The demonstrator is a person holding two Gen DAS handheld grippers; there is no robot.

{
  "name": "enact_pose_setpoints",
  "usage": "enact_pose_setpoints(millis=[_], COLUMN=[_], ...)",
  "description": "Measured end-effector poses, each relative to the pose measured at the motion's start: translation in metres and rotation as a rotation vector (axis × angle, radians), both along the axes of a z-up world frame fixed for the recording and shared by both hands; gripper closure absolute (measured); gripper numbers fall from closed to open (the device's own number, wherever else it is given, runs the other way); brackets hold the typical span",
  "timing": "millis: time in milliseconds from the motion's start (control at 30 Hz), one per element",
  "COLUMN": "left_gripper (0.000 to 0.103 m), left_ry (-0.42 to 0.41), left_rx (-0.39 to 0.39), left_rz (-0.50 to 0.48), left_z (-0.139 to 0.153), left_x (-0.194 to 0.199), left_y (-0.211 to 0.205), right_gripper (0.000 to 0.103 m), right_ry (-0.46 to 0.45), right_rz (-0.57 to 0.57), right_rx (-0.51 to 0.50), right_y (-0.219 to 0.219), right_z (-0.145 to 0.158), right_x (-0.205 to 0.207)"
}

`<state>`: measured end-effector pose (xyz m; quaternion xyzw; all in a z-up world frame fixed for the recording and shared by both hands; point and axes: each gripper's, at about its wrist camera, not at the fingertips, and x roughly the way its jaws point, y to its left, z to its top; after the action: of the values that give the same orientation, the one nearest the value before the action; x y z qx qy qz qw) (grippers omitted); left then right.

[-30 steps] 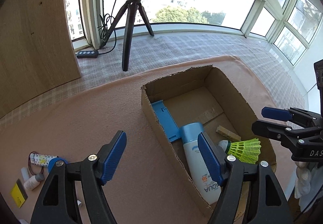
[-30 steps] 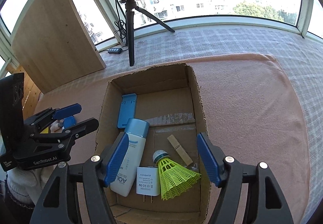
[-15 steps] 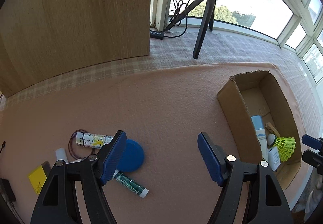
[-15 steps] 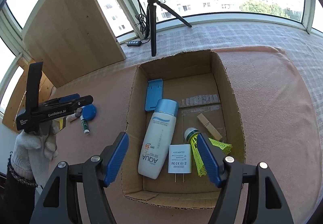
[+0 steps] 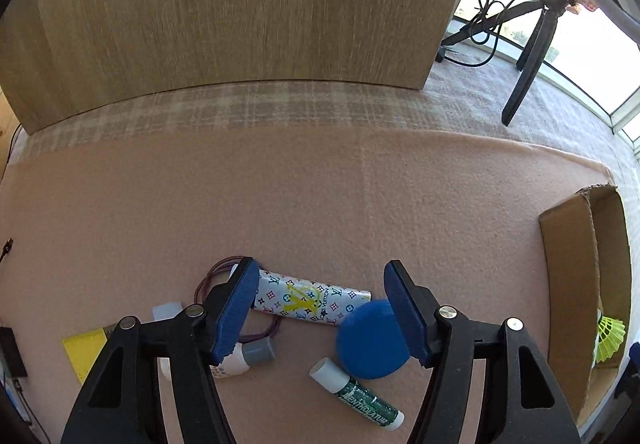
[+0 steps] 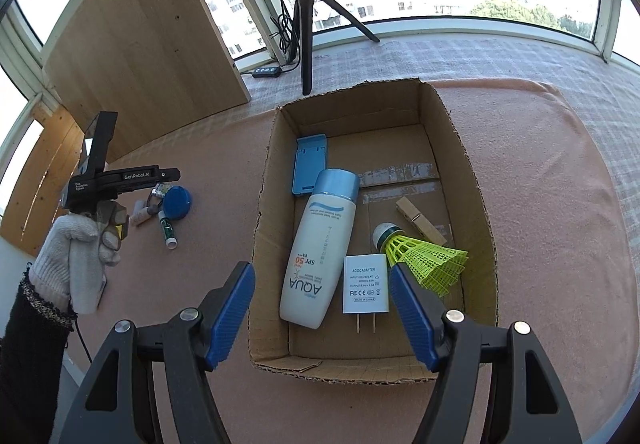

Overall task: Organize objects
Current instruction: 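Withdraw both grippers from the box toward the remaining items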

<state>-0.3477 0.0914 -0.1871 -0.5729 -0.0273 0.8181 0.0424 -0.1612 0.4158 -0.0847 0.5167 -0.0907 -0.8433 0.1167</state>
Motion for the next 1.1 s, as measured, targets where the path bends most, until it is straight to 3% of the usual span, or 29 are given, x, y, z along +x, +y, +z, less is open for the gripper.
enact_pose_setpoints(millis=[267, 567, 700, 1100], left_gripper=[0.038, 0.063, 0.071, 0.077], left_ry=[-0.003, -0.01, 0.012, 0.063], left_rx=[-0.039, -0.05, -0.054, -0.032], left_rz=[-0.012, -0.069, -0.109, -0.174], left_z=[-0.011, -0.016, -0.016, -0.015], left_x=[-0.007, 0.008, 0.025, 0.1], left_y=[0.002, 0.013, 0.025, 0.05], right_gripper=[0.037, 0.037, 0.037, 0.037], right_ry=[-0.018, -0.024, -0.025, -0.014], right_rz=[0.007, 0.039, 0.063, 0.14], right_rx=[0.005, 0.004, 0.002, -0.014], right_y=[-0.003, -0.013, -0.023, -0.054], right_z=[-0.005, -0.006, -0.005, 0.001], right_x=[0.001, -0.001, -0.001, 0.009])
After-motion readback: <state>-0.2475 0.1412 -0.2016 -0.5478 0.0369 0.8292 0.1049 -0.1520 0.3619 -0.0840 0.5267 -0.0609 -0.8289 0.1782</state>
